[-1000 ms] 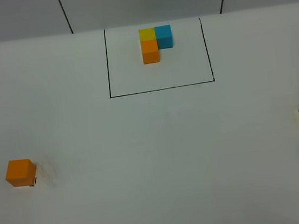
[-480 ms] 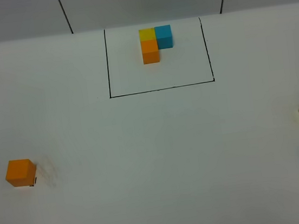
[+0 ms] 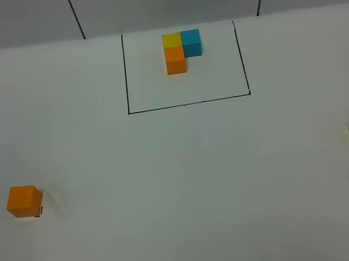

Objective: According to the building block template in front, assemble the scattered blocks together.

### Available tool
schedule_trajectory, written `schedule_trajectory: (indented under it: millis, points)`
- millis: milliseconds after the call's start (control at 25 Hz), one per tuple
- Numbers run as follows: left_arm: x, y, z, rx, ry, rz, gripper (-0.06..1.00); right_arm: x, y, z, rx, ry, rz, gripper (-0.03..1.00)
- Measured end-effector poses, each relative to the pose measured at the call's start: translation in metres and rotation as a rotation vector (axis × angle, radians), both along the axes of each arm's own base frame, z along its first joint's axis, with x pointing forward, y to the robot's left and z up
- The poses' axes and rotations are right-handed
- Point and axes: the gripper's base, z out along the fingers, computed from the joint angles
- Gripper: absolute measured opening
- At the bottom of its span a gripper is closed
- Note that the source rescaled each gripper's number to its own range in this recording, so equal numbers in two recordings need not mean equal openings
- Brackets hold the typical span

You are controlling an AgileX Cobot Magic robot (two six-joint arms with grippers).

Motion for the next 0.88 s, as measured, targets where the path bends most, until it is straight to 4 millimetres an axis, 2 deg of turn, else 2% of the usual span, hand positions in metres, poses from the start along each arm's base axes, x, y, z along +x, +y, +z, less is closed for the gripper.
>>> schedule_trajectory:
  millis: [240, 360, 440, 600, 880]
  points:
    - [0.000, 0.001, 0.001, 0.012, -0.011, 0.007, 0.82, 0.000, 0.000, 0.000, 0.000, 0.000, 0.000, 0.00]
    - [0.001, 0.004, 0.002, 0.024, -0.017, 0.037, 0.97, 0.000, 0.000, 0.000, 0.000, 0.000, 0.000, 0.00]
    - [0.003, 0.006, 0.002, 0.031, -0.007, 0.061, 1.00, 0.000, 0.000, 0.000, 0.000, 0.000, 0.000, 0.00]
    - [0.014, 0.010, 0.006, 0.067, 0.050, 0.098, 0.99, 0.000, 0.000, 0.000, 0.000, 0.000, 0.000, 0.00]
    - [0.046, 0.013, 0.015, 0.115, 0.168, 0.119, 0.97, 0.000, 0.000, 0.000, 0.000, 0.000, 0.000, 0.00]
